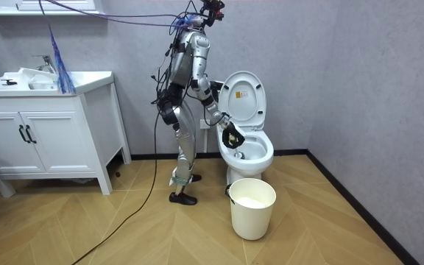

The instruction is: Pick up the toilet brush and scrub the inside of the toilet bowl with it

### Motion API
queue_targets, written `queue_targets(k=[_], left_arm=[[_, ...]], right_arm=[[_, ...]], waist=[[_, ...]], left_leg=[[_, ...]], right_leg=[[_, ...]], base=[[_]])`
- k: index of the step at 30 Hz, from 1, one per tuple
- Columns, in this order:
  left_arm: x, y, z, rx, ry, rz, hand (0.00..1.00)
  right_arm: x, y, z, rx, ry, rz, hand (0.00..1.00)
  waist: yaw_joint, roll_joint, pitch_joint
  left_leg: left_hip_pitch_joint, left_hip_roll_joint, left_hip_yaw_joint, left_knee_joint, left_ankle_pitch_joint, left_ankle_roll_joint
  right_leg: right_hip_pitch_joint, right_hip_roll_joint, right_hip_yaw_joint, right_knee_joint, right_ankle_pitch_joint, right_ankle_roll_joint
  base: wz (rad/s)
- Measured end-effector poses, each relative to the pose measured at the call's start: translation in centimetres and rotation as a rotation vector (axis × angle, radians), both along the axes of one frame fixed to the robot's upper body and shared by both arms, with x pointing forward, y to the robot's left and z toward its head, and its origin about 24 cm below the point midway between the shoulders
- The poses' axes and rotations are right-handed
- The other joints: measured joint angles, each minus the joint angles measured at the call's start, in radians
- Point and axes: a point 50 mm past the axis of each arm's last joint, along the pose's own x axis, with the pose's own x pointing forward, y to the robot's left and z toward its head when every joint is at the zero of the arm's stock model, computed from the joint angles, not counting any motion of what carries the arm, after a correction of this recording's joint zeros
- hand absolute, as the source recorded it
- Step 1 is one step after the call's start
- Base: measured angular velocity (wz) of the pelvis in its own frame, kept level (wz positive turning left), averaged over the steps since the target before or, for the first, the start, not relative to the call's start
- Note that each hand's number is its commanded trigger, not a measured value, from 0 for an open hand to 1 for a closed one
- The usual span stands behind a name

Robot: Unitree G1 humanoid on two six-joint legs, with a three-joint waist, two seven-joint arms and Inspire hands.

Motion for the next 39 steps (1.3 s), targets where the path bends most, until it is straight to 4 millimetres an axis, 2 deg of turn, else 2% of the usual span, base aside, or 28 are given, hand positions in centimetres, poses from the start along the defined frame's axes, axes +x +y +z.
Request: queue_targets(k=[2,4,6,9,13,16,19,21,22,23,26,32,39], left_arm=[[0.2,0.0,0.4,0.000,-0.013,-0.014,0.00],[0.3,-0.1,0.7,-0.003,-0.028,-0.019,0.00],[0.4,0.0,1.1,-0.002,-0.044,-0.019,0.00],[0.5,0.2,1.4,0.004,-0.056,-0.007,0.00],[0.6,0.3,1.4,0.004,-0.053,0.023,0.00],[0.7,0.4,1.4,-0.005,-0.046,0.042,0.00],[0.7,0.4,1.2,-0.007,-0.033,0.048,0.00],[0.6,0.3,0.8,-0.002,-0.012,0.048,0.00],[0.6,0.2,0.7,-0.001,-0.004,0.046,0.00],[0.5,0.0,0.5,0.003,0.012,0.040,0.00],[0.4,0.0,0.3,0.005,0.019,0.041,0.00],[0.2,0.1,-0.4,0.009,0.048,0.054,0.00],[-0.6,0.3,-0.2,-0.013,0.036,0.072,0.00]], right_arm=[[0.6,-1.0,0.4,0.084,-0.020,-0.074,1.00],[1.3,-1.5,0.7,0.159,-0.049,-0.140,1.00],[2.2,-2.3,1.7,0.300,-0.140,-0.246,1.00],[3.7,-3.7,3.9,0.430,-0.298,-0.382,1.00],[4.2,-4.1,4.9,0.446,-0.381,-0.409,1.00],[4.4,-3.4,5.3,0.378,-0.389,-0.332,1.00],[4.5,-1.5,5.2,0.311,-0.367,-0.202,1.00],[3.9,0.9,4.0,0.235,-0.286,-0.086,1.00],[3.6,1.4,3.5,0.208,-0.258,-0.059,1.00],[2.8,2.2,2.6,0.168,-0.200,-0.020,1.00],[2.0,2.9,1.9,0.119,-0.131,-0.007,1.00],[2.0,4.1,2.7,0.091,-0.081,0.020,1.00],[1.6,4.7,3.0,0.087,-0.021,0.009,1.00]], waist=[[-0.001,-0.002,0.0011],[-0.001,-0.009,0.0062],[-0.005,-0.022,0.0146],[-0.008,-0.031,0.0203],[-0.033,-0.027,0.0175],[-0.035,-0.021,0.0133],[-0.032,-0.016,0.0104],[-0.028,-0.008,0.0053],[-0.025,-0.004,0.0032],[-0.021,0.005,-0.0028],[-0.004,0.017,-0.0083],[0.001,0.043,-0.0088],[-0.001,0.042,-0.0086]], left_leg=[[-0.011,0.000,0.001,0.006,0.000,0.000],[-0.016,-0.005,0.003,0.004,0.000,0.000],[-0.026,-0.020,0.007,0.007,0.001,0.002],[-0.037,-0.024,0.033,0.015,0.002,0.004],[-0.043,-0.023,0.032,0.028,0.002,0.005],[-0.044,-0.022,0.036,0.030,0.002,0.005],[-0.041,-0.018,0.036,0.036,0.002,0.005],[-0.031,-0.013,0.033,0.036,0.002,0.004],[-0.028,-0.012,0.032,0.036,0.002,0.004],[-0.023,-0.008,0.031,0.030,0.002,0.004],[-0.024,0.006,0.029,0.026,0.000,0.001],[-0.007,0.016,0.026,0.022,-0.007,-0.010],[-0.008,0.024,0.025,0.017,-0.009,-0.014]], right_leg=[[-0.007,-0.013,-0.013,0.008,0.000,0.000],[-0.024,-0.021,-0.009,0.027,-0.004,0.000],[-0.058,-0.040,0.009,0.074,-0.019,0.004],[-0.093,-0.053,0.034,0.110,-0.025,0.004],[-0.095,-0.053,0.033,0.114,-0.029,0.002],[-0.102,-0.056,0.035,0.122,-0.029,0.000],[-0.095,-0.051,0.033,0.121,-0.029,-0.002],[-0.076,-0.044,0.025,0.105,-0.027,-0.005],[-0.069,-0.042,0.020,0.098,-0.026,-0.006],[-0.055,-0.037,0.011,0.082,-0.023,-0.006],[-0.048,-0.020,0.008,0.052,-0.007,-0.011],[-0.020,0.006,0.008,0.021,0.001,-0.016],[-0.012,0.020,0.008,0.001,0.005,-0.019]], base=[[0.08],[0.02],[0.02],[-0.09],[-0.01],[-0.05],[0.00],[0.00],[0.03],[0.05],[-0.08],[-0.06],[0.00]])
